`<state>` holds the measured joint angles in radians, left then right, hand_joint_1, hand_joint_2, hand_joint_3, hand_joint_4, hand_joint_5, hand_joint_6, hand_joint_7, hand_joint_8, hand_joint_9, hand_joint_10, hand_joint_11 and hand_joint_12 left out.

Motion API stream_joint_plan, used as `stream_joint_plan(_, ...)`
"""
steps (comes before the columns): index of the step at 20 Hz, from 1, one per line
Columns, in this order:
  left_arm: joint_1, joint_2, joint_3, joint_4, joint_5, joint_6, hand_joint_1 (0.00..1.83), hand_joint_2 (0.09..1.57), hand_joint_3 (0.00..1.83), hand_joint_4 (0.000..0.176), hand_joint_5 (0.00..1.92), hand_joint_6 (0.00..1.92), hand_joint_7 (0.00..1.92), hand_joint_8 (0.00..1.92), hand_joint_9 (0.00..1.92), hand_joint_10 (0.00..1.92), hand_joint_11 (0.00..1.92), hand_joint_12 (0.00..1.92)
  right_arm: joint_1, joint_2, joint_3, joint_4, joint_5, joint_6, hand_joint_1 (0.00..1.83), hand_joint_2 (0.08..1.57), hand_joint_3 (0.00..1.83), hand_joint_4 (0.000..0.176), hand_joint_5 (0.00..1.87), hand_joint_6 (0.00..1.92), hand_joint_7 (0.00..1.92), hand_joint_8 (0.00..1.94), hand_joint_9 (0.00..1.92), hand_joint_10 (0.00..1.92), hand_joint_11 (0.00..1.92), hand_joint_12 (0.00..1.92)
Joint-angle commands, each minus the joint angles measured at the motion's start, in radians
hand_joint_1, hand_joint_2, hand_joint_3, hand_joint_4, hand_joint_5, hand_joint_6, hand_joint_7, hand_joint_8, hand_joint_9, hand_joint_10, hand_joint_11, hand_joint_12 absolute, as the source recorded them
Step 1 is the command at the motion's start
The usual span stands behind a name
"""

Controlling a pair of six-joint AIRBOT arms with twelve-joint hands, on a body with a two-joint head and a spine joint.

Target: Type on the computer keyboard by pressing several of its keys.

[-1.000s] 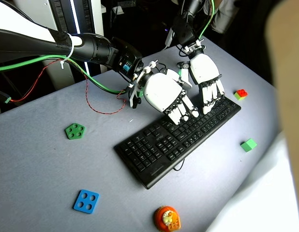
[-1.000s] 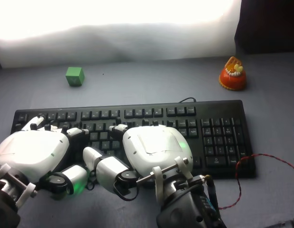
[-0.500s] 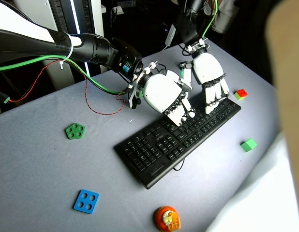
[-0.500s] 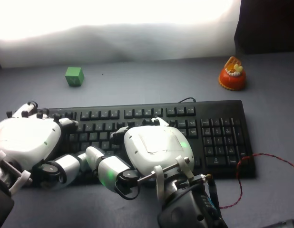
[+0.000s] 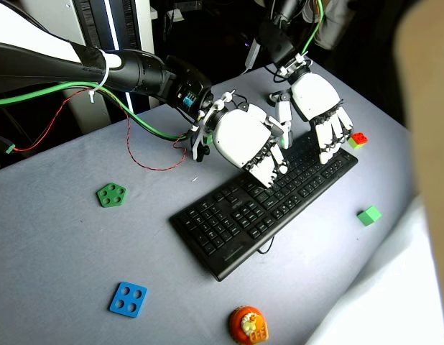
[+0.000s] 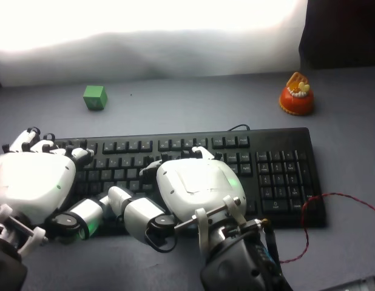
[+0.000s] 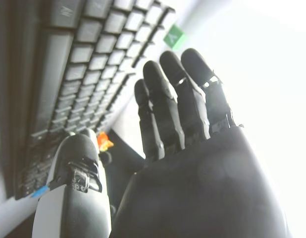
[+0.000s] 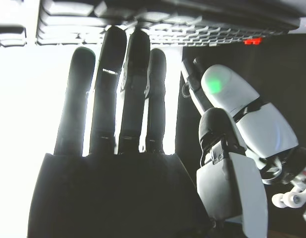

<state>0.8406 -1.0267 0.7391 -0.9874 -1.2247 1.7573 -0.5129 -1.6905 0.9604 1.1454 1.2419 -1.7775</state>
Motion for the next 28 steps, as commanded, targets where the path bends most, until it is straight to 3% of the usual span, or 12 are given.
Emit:
stream_joint_plan(1, 0.002, -0.004, -0.002, 0.06, -0.132, 0.002, 0.26, 1.28, 0.0, 0.011, 0.44, 0.05, 0.56, 0.0, 0.28, 0.69, 0.0, 1.43, 0.017, 0.01, -0.008, -0.091, 0.051, -0.004, 0.03, 1.24, 0.0, 0.0, 0.76, 0.08, 0.92, 0.01, 0.63, 0.86, 0.22, 1.67)
stream_joint_plan(3, 0.012, -0.013, -0.008, 0.053, -0.161, 0.008, 0.31, 1.26, 0.0, 0.004, 0.45, 0.05, 0.56, 0.0, 0.29, 0.68, 0.0, 1.42, 0.025, 0.022, -0.015, -0.091, 0.043, -0.013, 0.03, 1.24, 0.0, 0.0, 0.75, 0.08, 0.93, 0.01, 0.63, 0.86, 0.23, 1.67)
stream_joint_plan(5, 0.021, -0.019, -0.011, 0.044, -0.188, 0.017, 0.42, 1.21, 0.0, 0.009, 0.41, 0.03, 0.53, 0.0, 0.28, 0.61, 0.0, 1.35, 0.029, 0.041, -0.026, -0.091, 0.033, -0.016, 0.02, 1.24, 0.0, 0.0, 0.73, 0.08, 0.92, 0.01, 0.63, 0.86, 0.23, 1.67)
stream_joint_plan(14, 0.046, -0.077, 0.016, 0.047, -0.236, 0.031, 0.61, 1.14, 0.0, 0.015, 0.39, 0.02, 0.47, 0.0, 0.27, 0.5, 0.0, 1.31, 0.005, 0.136, -0.085, -0.091, 0.066, -0.025, 0.0, 1.24, 0.0, 0.0, 0.75, 0.08, 0.93, 0.01, 0.63, 0.86, 0.23, 1.68)
stream_joint_plan(18, 0.04, -0.088, 0.033, 0.048, -0.235, 0.029, 0.6, 1.14, 0.0, 0.023, 0.38, 0.01, 0.46, 0.0, 0.27, 0.5, 0.0, 1.28, -0.002, 0.168, -0.102, -0.091, 0.066, -0.026, 0.0, 1.25, 0.0, 0.0, 0.74, 0.09, 0.93, 0.01, 0.62, 0.87, 0.21, 1.69)
stream_joint_plan(23, 0.027, -0.092, 0.069, 0.048, -0.229, 0.023, 0.42, 1.18, 0.01, 0.022, 0.39, 0.02, 0.48, 0.01, 0.27, 0.51, 0.0, 1.31, 0.006, 0.209, -0.122, -0.091, 0.047, -0.032, 0.0, 1.25, 0.0, 0.0, 0.73, 0.09, 0.92, 0.0, 0.62, 0.87, 0.21, 1.68)
stream_joint_plan(28, 0.023, -0.101, 0.088, 0.048, -0.223, 0.019, 0.43, 1.19, 0.01, 0.015, 0.39, 0.01, 0.48, 0.01, 0.27, 0.51, 0.0, 1.3, 0.004, 0.25, -0.155, -0.091, 0.041, -0.032, 0.01, 1.26, 0.0, 0.0, 0.72, 0.1, 0.91, 0.0, 0.6, 0.89, 0.2, 1.69)
